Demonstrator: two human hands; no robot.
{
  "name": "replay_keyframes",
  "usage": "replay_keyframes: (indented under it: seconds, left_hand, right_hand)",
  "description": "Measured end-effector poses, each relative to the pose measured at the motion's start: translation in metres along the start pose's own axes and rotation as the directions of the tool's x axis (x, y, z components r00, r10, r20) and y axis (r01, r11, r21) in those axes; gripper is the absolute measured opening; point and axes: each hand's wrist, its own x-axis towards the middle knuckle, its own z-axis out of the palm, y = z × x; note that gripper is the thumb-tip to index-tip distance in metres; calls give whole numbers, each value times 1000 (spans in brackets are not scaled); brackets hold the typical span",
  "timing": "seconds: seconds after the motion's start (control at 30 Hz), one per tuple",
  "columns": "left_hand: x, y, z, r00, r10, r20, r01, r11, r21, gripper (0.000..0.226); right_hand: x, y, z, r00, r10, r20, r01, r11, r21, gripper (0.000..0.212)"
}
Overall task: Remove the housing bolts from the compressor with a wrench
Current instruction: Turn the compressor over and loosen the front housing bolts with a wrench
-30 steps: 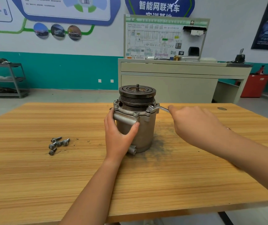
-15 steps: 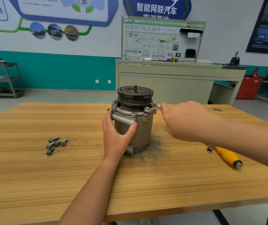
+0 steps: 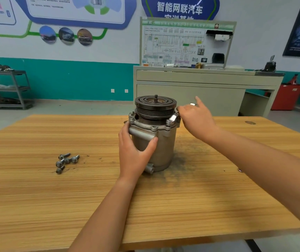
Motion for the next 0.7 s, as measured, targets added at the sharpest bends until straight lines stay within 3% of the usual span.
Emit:
replay_keyframes:
  seconds: [0.1, 0.2, 0.27, 0.33, 0.43, 0.57, 0.7]
  left_hand:
    - [0, -3, 0, 1000, 7, 3, -7, 1000, 1, 85]
    - [1, -4, 0, 1000, 4, 7, -4, 1000, -1, 83]
    - [0, -3, 1, 1000, 2, 4, -2, 1000, -8, 83]
    - [0, -2, 1, 1000, 0, -1, 0, 1000, -15, 84]
    - [-1, -2, 1, 1000, -5, -1, 5, 1000, -16, 82]
    - [-1, -3, 1, 1000, -5, -12, 5, 1000, -20, 83]
    - [-1, -1, 1, 1000, -1, -19, 0, 1000, -18, 83]
  right_hand:
    - [-6, 12, -13, 986, 141, -92, -116, 964, 239, 29]
    - [-25, 21, -42, 921, 356, -159, -205, 790, 578, 24]
    - [-43, 21, -58, 944, 324, -69, -243, 820, 517, 19]
    - [-62, 14, -68, 970, 227, 90, -244, 910, 337, 15]
    - [-75, -2, -76, 959, 129, 251, -183, 962, 204, 20]
    - [-67, -17, -78, 931, 74, 356, -140, 977, 162, 24]
    - [-59, -20, -87, 926, 11, 378, -8, 1000, -11, 25]
